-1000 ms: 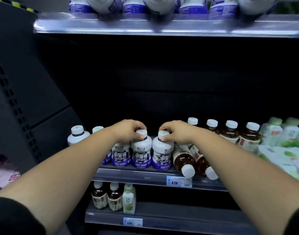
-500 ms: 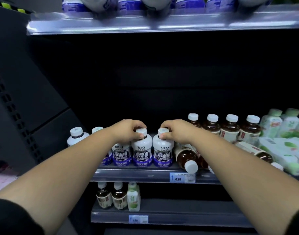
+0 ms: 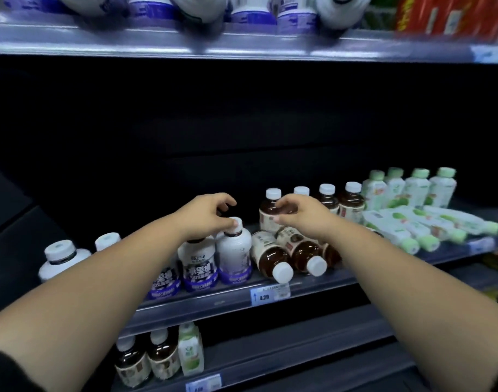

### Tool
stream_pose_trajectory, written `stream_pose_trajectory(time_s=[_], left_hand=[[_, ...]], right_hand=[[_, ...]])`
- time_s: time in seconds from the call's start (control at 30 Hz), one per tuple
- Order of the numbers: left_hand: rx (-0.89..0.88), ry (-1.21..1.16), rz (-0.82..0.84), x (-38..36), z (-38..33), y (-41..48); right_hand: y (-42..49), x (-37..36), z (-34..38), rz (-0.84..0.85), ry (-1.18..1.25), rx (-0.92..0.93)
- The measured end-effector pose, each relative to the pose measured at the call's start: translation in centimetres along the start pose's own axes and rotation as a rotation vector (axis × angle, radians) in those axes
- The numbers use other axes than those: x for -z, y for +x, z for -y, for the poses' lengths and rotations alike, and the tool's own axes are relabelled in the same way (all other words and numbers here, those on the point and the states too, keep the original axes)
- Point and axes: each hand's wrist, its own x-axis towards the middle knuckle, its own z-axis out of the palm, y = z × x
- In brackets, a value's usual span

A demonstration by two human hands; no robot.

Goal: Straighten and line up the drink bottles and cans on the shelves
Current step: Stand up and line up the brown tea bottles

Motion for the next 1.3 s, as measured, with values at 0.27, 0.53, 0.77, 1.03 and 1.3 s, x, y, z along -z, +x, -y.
stream_pose_trajectory(time_s=[0.27,0.53,0.77,1.03,1.3], left_hand=[[-0.018,0.036,0.034,-2.5,-3.3,7.3],[0.05,0.057,0.049,-5.1,-6.2,13.8],[0.224,0.368,-0.002,-6.6,-6.8,15.5],[0.217,0.148,0.069,-5.6,-5.6,14.7],[0.192,0.054,0.044,-5.6,-4.3,15.3]], right_hand=[[4.1,5.7,-4.5,-0.017,-0.106,0.023],[10.4,8.4,-5.8,0.146,-0.595,0.155],[13.1,8.5,-6.5,0.309,-0.668,0.271],[13.9,8.9,-6.7,0.375,-0.535,0.286],[14.6,7.9,-6.1,0.453,-0.464,0.265]])
